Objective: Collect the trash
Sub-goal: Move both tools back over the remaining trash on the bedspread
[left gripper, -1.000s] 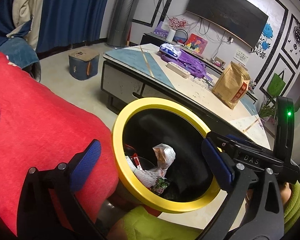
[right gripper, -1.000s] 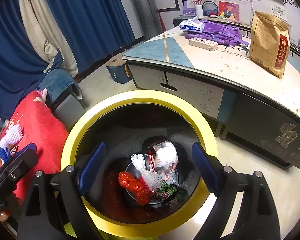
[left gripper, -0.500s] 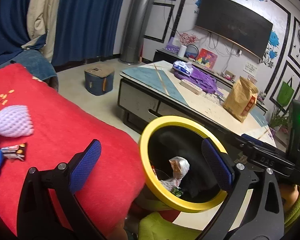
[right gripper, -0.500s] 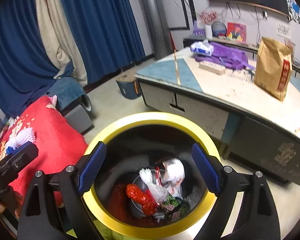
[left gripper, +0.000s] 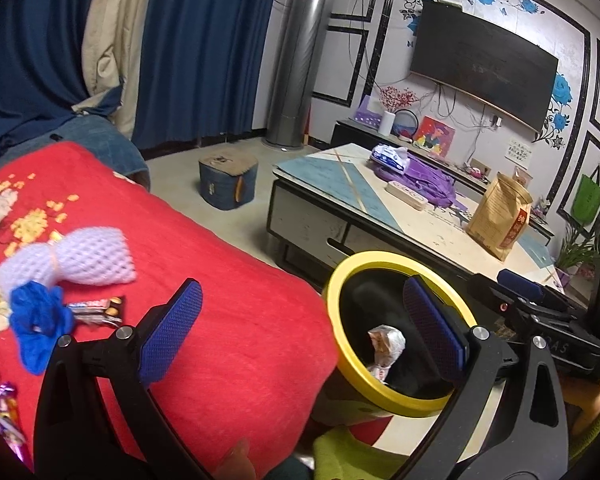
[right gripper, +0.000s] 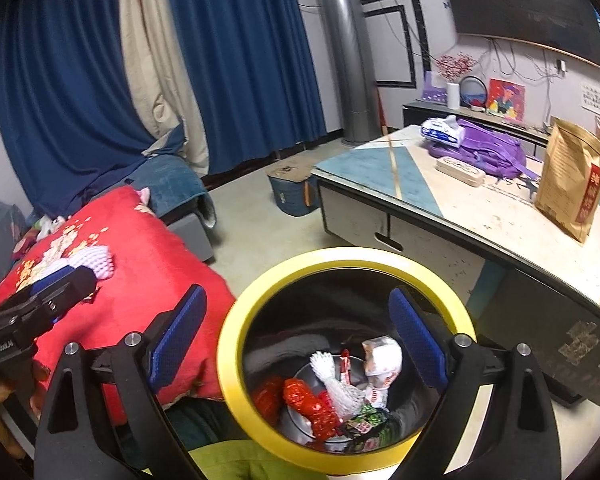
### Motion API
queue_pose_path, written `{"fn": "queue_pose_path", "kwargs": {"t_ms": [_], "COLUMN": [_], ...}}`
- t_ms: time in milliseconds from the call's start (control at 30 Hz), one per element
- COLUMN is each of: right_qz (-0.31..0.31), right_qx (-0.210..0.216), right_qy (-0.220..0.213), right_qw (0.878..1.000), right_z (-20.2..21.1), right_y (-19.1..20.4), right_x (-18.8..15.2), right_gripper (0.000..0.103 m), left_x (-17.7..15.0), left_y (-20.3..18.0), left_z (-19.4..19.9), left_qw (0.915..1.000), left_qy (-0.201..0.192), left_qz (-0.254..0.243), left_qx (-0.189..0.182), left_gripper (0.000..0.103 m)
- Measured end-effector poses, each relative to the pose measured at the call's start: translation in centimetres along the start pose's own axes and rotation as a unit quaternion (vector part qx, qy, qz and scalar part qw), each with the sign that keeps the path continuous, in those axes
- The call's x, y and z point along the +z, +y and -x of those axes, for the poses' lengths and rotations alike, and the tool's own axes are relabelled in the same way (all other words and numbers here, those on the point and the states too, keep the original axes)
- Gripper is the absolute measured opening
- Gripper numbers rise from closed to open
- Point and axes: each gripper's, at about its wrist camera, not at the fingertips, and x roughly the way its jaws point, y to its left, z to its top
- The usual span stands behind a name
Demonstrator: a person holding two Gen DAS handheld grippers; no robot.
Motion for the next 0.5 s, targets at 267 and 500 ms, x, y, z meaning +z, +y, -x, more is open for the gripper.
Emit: {"fn": "queue_pose_path", "kwargs": {"t_ms": [267,500], "right_qz": [0.018,0.046], "right_qx": [0.027,0.049], "right_qy": [0.001,-0.007], "right_qw": [0.999,0.998], "right_z": [0.5,1.2], "right_y": [2.6,5.3], "right_x": [0.0,-0.2], "right_gripper": [0.09,0.09], "left_x": [0.6,1.2], "left_y": [1.7,3.1], "left_z": [2.6,4.5], "left_qw": [0.999,0.9973], "left_qy": [-0.031,-0.052], "left_qz": [-0.003,0.003], "left_qx": [0.032,0.051], "left_gripper": [0.092,0.092]}}
